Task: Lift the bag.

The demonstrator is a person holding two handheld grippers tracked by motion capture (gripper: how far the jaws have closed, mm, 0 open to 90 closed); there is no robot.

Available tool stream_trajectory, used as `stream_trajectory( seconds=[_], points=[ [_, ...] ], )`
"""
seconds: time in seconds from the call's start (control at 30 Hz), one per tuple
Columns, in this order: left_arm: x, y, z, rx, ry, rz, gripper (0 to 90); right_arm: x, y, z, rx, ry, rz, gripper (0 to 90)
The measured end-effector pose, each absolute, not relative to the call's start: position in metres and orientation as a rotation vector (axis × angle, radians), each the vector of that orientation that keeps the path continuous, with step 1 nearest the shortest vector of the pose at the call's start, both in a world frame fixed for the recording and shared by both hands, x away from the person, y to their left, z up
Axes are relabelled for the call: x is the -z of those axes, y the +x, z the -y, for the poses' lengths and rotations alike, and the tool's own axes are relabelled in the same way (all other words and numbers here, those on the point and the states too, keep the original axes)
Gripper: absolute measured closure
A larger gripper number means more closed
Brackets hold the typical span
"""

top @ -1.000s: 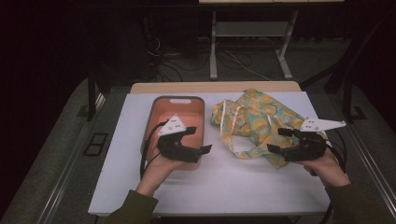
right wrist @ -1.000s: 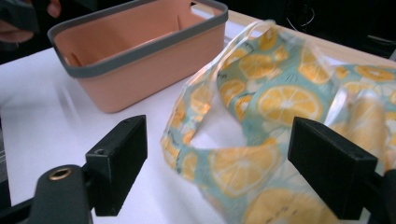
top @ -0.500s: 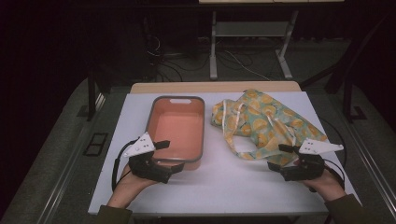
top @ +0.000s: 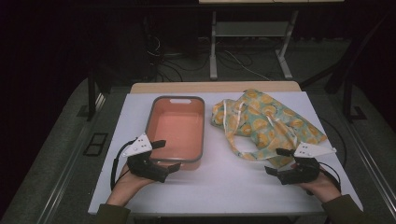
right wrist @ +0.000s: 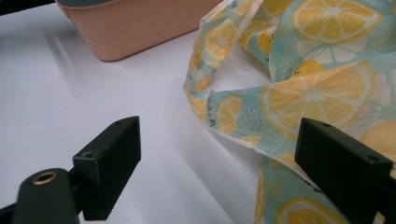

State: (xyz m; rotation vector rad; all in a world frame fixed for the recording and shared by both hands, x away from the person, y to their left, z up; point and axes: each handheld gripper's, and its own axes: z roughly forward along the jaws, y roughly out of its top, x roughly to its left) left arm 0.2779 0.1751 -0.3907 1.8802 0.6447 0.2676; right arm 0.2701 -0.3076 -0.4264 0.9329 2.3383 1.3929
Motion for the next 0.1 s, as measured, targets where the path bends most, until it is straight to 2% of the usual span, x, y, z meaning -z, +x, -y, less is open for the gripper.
stream_trajectory(
  seconds=[0.1],
  points=[
    [0.3906,0.2779,-0.1749,-0.266,1.878,-0.645,0.0,0.4256,0.2701,0.3081,-1.398,0.936,-2.332,14.2]
  ],
)
